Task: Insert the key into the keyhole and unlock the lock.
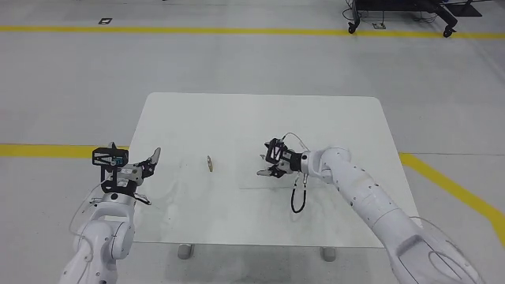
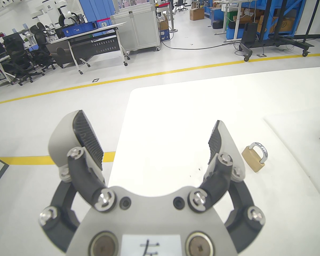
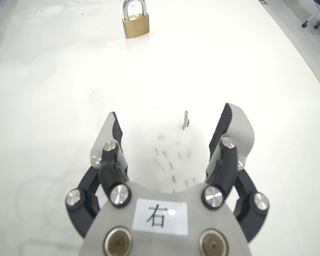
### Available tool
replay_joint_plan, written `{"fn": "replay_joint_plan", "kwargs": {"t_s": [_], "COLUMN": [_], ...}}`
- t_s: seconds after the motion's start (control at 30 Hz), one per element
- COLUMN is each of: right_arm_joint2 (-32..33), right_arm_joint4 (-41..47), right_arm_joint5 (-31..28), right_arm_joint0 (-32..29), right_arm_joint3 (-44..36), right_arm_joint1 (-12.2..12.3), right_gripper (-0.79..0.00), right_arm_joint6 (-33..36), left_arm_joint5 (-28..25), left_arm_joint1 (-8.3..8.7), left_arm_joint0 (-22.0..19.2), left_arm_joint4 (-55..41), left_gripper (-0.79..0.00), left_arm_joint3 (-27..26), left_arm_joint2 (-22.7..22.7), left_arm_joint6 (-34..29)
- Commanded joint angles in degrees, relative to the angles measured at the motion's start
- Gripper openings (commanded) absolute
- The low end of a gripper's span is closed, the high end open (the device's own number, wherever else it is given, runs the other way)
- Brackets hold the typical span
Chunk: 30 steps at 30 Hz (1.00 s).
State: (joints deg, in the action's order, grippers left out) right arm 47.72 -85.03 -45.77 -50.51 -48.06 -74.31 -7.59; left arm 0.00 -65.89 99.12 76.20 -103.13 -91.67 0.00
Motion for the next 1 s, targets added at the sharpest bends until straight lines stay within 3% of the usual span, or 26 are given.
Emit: {"fn": "replay_joint_plan", "kwargs": {"t_s": [0.0, 0.23, 0.3, 0.53, 0.7, 0.97], "right_arm_joint2": [-1.0, -3.7, -4.3, -5.9, -6.6, -7.1], "right_arm_joint4": [0.2, -0.1, 0.1, -0.4, -0.8, -1.4], "right_arm_joint5": [0.3, 1.0, 1.3, 2.3, 2.7, 3.0], "right_arm_joint0": [1.3, 4.2, 4.8, 6.5, 7.2, 8.1], "right_arm_joint3": [2.3, 7.8, 8.9, 12.2, 13.7, 15.1], "right_arm_joint1": [-0.6, -2.4, -2.9, -4.2, -4.8, -5.3], "right_gripper": [-0.120, -0.212, -0.336, -0.529, -0.770, -0.785], "right_arm_joint6": [-0.1, -1.2, -1.7, -2.5, -3.5, -4.7], "left_arm_joint5": [0.0, 0.0, 0.0, 0.0, 0.0, 0.0], "left_arm_joint1": [0.00, 0.00, 0.00, 0.00, 0.00, 0.00], "left_arm_joint0": [0.0, 0.0, 0.0, 0.0, 0.0, 0.0], "left_arm_joint4": [0.0, 0.0, 0.0, 0.0, 0.0, 0.0], "left_gripper": [0.000, 0.000, 0.000, 0.000, 0.000, 0.000], "left_arm_joint3": [0.0, 0.0, 0.0, 0.0, 0.0, 0.0], "left_arm_joint2": [0.0, 0.0, 0.0, 0.0, 0.0, 0.0], "left_arm_joint6": [0.0, 0.0, 0.0, 0.0, 0.0, 0.0]}}
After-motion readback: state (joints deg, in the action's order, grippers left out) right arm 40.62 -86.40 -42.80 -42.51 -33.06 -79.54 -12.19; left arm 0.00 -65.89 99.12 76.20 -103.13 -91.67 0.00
